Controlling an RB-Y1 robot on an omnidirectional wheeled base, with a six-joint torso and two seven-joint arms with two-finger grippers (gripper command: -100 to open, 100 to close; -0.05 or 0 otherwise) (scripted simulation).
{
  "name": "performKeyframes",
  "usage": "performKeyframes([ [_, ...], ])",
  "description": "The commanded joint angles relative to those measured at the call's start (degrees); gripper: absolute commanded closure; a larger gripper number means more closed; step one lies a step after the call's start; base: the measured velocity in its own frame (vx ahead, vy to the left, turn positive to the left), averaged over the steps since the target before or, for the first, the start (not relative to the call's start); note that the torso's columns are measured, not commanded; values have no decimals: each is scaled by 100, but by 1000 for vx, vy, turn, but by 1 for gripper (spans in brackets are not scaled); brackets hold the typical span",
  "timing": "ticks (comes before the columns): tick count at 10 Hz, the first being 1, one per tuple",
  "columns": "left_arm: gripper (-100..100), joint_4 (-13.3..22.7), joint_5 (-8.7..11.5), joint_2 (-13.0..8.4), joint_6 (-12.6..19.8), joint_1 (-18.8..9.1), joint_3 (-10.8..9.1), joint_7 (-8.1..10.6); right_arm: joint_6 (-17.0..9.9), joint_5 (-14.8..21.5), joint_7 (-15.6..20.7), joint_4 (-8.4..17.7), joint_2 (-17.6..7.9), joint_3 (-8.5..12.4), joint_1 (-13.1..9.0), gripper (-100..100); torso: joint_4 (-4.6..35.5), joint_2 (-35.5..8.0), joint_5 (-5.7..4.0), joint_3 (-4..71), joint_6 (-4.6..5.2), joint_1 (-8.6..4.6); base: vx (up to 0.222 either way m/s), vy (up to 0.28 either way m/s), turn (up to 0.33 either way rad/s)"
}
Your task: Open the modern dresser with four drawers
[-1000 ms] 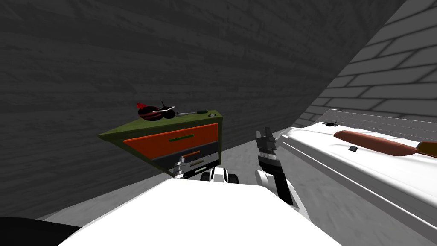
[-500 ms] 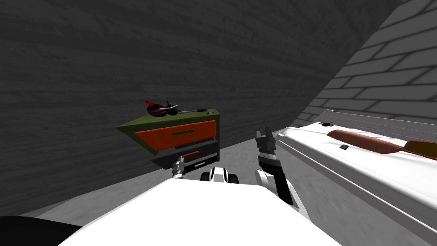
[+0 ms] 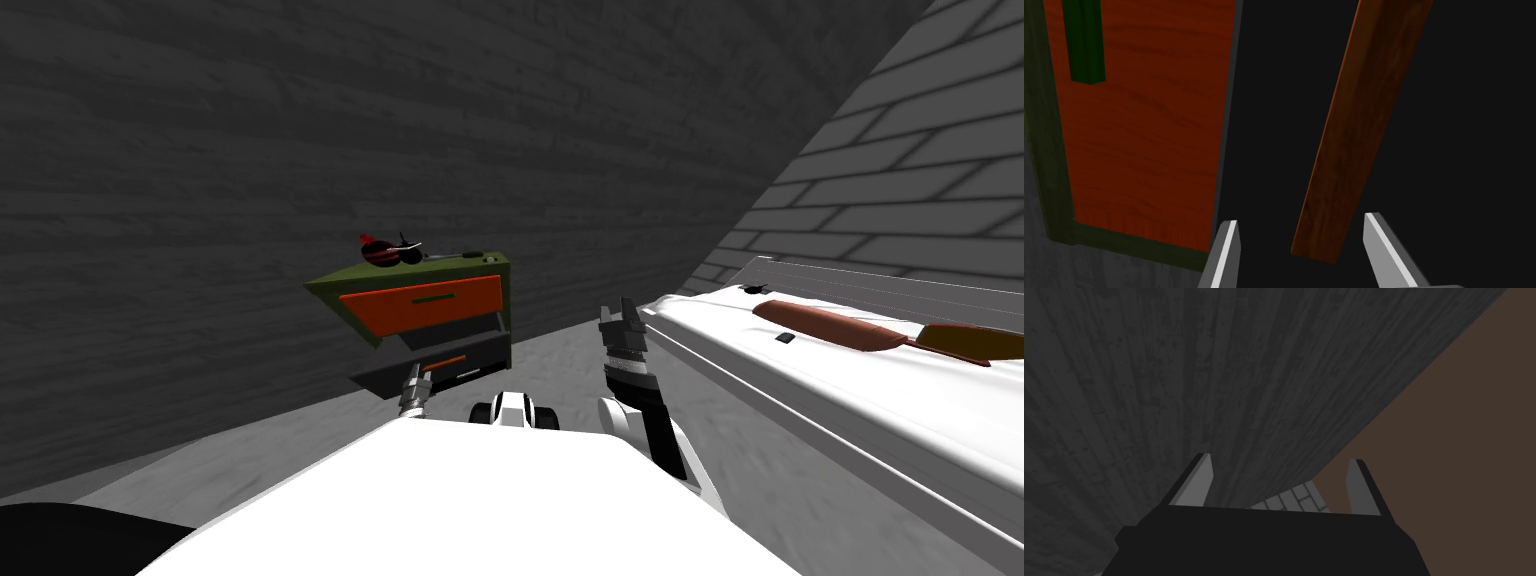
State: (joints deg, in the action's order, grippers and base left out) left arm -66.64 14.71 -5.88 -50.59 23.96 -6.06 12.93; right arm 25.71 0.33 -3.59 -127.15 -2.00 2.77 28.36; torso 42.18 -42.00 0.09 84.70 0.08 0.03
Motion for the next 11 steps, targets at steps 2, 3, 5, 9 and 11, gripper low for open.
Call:
performKeyframes([
  [2,-100,-540,110,-270,569,68,-138,132,0,0,0,0,-1,1,2,0,-6,23,-1,18,-4,16,12,-53,0],
  [3,-100,-690,138,-336,714,91,-173,162,1,0,0,0,-1,1,2,0,2,-4,-5,3,-7,7,2,-51,13],
  [5,-100,-990,194,-469,1006,137,-241,222,0,0,0,0,-1,1,2,0,14,-43,-10,-23,-8,-6,-18,-57,10],
  [9,-100,-1186,231,-544,1253,205,-279,252,0,0,0,0,-1,1,2,0,36,-52,-42,-19,-5,-34,-20,-39,8],
  [11,0,-1181,233,-543,1303,222,-279,251,0,0,0,0,-1,1,2,0,25,-43,-27,-18,-6,-22,0,0,0],
])
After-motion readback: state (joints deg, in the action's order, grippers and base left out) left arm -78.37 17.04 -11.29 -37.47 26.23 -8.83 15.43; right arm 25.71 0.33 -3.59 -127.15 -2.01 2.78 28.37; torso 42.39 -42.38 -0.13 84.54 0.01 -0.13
